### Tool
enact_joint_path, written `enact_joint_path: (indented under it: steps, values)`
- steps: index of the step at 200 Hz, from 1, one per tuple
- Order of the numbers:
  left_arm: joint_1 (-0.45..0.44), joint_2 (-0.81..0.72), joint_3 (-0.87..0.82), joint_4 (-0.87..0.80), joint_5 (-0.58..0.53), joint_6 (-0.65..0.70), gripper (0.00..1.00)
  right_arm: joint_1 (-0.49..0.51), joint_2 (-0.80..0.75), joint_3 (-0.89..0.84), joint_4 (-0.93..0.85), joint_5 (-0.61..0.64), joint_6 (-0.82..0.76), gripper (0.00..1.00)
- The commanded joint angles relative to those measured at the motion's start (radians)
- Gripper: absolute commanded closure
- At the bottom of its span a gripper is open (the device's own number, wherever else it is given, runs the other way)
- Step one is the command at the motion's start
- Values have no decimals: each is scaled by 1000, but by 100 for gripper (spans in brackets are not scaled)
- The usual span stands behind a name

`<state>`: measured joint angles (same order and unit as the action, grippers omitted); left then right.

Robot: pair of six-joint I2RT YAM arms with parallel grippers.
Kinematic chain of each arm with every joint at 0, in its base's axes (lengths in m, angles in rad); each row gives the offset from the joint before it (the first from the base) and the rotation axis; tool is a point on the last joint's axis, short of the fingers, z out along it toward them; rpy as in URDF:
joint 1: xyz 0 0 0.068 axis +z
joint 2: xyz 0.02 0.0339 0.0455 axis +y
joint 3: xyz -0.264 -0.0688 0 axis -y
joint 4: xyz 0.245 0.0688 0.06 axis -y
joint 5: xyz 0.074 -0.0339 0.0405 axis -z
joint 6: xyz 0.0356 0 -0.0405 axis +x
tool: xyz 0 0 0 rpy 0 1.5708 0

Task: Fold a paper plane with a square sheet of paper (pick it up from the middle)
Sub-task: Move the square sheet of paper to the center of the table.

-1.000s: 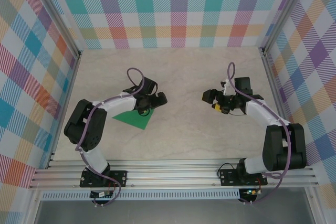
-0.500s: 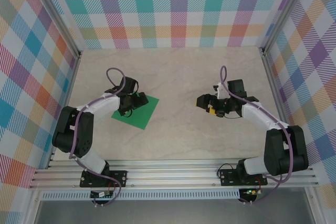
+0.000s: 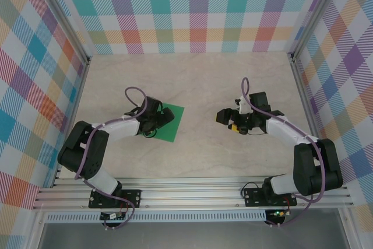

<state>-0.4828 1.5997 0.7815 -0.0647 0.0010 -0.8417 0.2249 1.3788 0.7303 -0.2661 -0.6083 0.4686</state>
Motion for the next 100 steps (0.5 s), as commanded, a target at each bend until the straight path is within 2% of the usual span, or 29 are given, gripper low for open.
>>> enact_joint_path:
  steps: [1, 30, 53, 79, 100]
  values:
    - [-76, 41, -47, 12, 48, -177, 0, 12, -7, -30, 23, 15, 23, 0]
    - [-161, 53, 4, 25, -7, -244, 0, 17, -12, -48, 36, 11, 34, 0]
    - [-178, 40, 26, 32, -27, -262, 0, 32, -2, -38, 32, 11, 31, 0]
    - [-178, -38, 36, -26, -85, -222, 0, 73, 19, -9, 30, 13, 37, 0]
    - [-176, -123, 60, -166, -184, -151, 0, 133, 51, 24, 36, 29, 53, 1]
